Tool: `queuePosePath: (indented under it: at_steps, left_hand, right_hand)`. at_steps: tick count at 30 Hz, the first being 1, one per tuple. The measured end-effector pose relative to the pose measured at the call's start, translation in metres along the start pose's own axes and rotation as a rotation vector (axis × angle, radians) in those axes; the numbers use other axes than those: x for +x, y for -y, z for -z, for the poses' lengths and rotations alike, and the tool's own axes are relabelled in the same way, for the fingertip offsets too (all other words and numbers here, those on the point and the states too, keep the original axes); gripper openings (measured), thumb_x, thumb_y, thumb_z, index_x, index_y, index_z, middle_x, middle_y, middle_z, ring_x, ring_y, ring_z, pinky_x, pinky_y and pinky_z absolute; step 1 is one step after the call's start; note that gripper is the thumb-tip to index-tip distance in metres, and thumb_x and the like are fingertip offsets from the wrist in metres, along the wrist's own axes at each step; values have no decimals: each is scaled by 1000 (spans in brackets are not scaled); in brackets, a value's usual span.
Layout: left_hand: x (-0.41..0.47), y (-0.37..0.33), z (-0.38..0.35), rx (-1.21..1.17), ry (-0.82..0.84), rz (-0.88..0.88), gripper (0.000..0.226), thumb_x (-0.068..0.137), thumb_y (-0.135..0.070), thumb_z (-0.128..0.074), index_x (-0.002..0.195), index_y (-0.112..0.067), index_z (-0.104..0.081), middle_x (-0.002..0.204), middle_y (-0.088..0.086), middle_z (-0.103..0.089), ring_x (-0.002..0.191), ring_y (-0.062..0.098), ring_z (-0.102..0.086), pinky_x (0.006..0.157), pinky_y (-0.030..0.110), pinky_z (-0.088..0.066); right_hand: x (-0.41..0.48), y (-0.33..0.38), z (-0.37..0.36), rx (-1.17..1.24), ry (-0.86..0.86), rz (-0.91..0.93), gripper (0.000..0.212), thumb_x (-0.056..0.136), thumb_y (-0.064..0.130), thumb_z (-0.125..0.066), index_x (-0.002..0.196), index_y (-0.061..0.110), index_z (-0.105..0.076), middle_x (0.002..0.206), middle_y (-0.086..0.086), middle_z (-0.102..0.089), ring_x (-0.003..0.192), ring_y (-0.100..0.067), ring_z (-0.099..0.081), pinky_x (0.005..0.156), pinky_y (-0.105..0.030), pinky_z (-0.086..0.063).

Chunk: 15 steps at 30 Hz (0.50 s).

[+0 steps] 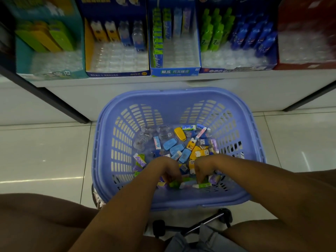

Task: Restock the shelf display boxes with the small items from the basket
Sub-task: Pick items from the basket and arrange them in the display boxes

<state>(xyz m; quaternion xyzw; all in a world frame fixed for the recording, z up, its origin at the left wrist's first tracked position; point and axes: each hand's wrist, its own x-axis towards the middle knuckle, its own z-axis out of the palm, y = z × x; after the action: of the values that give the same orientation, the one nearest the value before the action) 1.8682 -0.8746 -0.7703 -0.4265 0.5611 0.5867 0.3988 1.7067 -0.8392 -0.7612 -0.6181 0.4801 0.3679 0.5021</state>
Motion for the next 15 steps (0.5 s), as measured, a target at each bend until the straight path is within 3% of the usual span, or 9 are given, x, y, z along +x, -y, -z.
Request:
queuePosePath:
  at_steps: [1,3,5,7,8,11,13,15]
  left_hand:
    - [-3,1,2,-68,10,-1,30,95,-19,-58,113,4,-59,113,20,-63,100,31,-65,88,39,-53]
    - [-14,0,7,-279,36,-10,13,97,-12,-48,95,-2,-55,90,12,-60,76,23,-61,76,36,-55]
    - [-25,-1,14,-522,-25,-74,19,96,-9,-40,79,-7,-48,71,8,-52,60,20,-51,60,33,-50]
    - [-39,-9,22,-658,-125,-177,27,97,-15,-41,71,-10,-42,56,3,-48,48,16,-45,53,30,-44]
    - [-46,-15,26,-658,-168,-236,28,99,-22,-45,74,-9,-47,58,2,-52,50,16,-50,54,29,-47]
    - [-67,-37,37,-597,-193,-442,35,95,-33,-55,111,-3,-60,103,10,-66,90,25,-65,80,33,-56]
    - [-82,-47,43,-631,-129,-579,26,93,-25,-59,107,-5,-63,103,10,-70,92,22,-69,77,28,-57]
    - [-99,-55,48,-677,-118,-680,11,92,-15,-60,94,-5,-63,90,8,-74,86,20,-72,70,23,-57]
  right_hand:
    - [-3,1,2,-21,-13,1,41,85,32,-68,107,-2,-68,103,-18,-66,81,-21,-52,72,-39,-48]
    - [-13,1,12,-15,-77,0,37,85,33,-68,106,1,-69,98,-15,-64,78,-21,-53,69,-35,-45]
    - [-28,-1,30,37,-138,26,33,85,32,-68,104,5,-70,104,-12,-66,78,-22,-55,70,-36,-47]
    - [-50,-3,52,88,-148,71,29,83,37,-69,98,11,-71,96,-1,-68,77,-17,-60,71,-32,-50]
    - [-64,-4,64,118,-141,87,26,82,39,-70,95,16,-71,91,5,-68,75,-13,-62,70,-27,-50]
    - [-102,-7,95,218,-168,126,22,79,40,-73,92,22,-73,98,4,-71,88,-19,-68,65,-15,-49]
    - [-123,-10,108,285,-190,168,24,79,36,-74,94,16,-74,101,-2,-71,91,-18,-68,63,-10,-49]
    - [-141,-14,116,348,-188,223,20,81,31,-72,92,14,-73,90,4,-72,80,-5,-67,66,-11,-49]
